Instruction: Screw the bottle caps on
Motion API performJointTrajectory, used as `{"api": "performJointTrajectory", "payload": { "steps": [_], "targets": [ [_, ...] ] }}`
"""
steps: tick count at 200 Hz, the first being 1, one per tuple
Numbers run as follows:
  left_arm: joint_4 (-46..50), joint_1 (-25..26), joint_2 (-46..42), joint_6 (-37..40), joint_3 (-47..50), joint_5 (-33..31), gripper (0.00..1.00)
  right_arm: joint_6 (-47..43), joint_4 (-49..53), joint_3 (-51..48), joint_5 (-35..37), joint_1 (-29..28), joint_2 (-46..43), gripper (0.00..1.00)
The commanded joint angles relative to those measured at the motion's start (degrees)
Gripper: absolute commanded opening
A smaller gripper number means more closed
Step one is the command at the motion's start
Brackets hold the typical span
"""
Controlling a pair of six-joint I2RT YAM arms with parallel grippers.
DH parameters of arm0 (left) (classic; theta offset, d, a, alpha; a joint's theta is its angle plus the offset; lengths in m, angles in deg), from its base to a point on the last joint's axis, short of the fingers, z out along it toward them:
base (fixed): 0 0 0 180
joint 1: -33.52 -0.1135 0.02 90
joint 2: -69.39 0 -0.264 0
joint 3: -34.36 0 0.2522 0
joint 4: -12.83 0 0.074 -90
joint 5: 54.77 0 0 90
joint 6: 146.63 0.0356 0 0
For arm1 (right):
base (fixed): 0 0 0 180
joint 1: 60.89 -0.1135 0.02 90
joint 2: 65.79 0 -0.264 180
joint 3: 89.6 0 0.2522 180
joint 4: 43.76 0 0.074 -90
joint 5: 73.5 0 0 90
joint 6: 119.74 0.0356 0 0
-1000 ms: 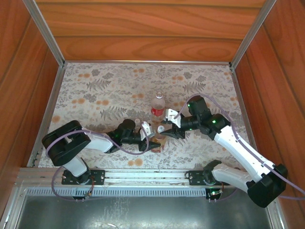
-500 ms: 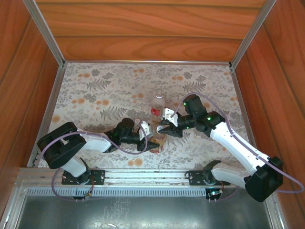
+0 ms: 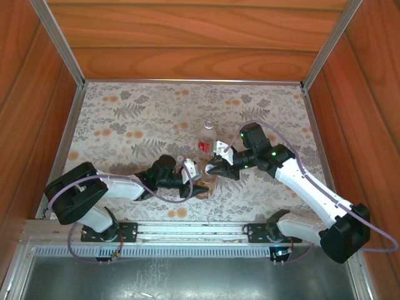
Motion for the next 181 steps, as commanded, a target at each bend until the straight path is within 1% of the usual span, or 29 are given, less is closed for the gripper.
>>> {"api": "performJointTrajectory", "payload": {
  "steps": [1,12,31,41,48,59,74,82,87,107,118,135,144,146,166,181],
  "targets": [
    [-1.4,-0.1,-2.8,0.7,-0.3,-9.4,0.59,10.2,-1.2,-0.5,2.6,-1.2,-1.3,0.28],
    [-1.4,0.3,-3.5,0.4,-0.5,-13.8,0.59,17.0,-4.1,-1.6,6.8,-2.0,-1.8,0.27],
    [-1.3,2.0,-3.9,2.0,-1.1,-21.8,0.59,27.3,-6.0,-2.0,13.9,-3.5,-2.1,0.26],
    [-1.4,2.8,-4.0,2.8,-1.4,-25.8,0.59,33.0,-6.2,-2.2,16.2,-4.4,-2.2,0.25],
    [-1.4,3.2,-4.0,3.3,-1.6,-28.5,0.59,38.0,-6.3,-2.5,19.7,-5.2,-2.4,0.23],
    [-1.4,4.1,-4.1,4.1,-2.0,-33.0,0.59,42.0,-5.9,-2.9,23.0,-6.7,-2.8,0.21],
    [-1.3,5.8,-4.0,6.2,-2.7,-39.6,0.59,49.7,-6.0,-3.9,28.7,-8.9,-4.1,0.19],
    [-1.3,6.8,-4.0,7.3,-3.0,-42.6,0.59,53.6,-6.0,-4.3,30.6,-9.3,-4.7,0.2],
    [-1.2,7.3,-3.9,7.9,-3.2,-44.1,0.59,56.9,-5.7,-4.3,32.1,-9.6,-5.1,0.2],
    [-1.2,9.0,-3.6,10.0,-3.8,-47.7,0.59,62.5,-4.4,-3.8,35.5,-10.1,-5.4,0.21],
    [-1.0,9.3,-3.5,10.7,-3.7,-47.1,0.59,62.9,-3.6,-3.1,36.3,-10.1,-5.4,0.23],
    [-0.7,9.3,-4.2,10.8,-2.5,-44.4,0.59,59.6,-4.1,-2.3,34.9,-10.1,-5.7,0.3],
    [0.2,9.3,-4.8,11.4,-1.5,-41.8,0.59,56.1,-4.7,-1.9,32.4,-10.1,-5.8,0.36],
    [0.5,9.2,-5.0,11.6,-1.3,-41.3,0.59,54.7,-4.8,-1.7,31.5,-10.1,-5.8,0.4],
    [4.9,9.2,-7.2,13.2,-0.1,-37.9,0.59,46.8,-4.0,-0.1,27.5,-10.0,-5.9,0.54],
    [8.5,9.2,-9.4,15.3,0.8,-36.4,0.58,40.3,-3.4,0.4,26.3,-10.1,-6.9,0.62]
  ]
}}
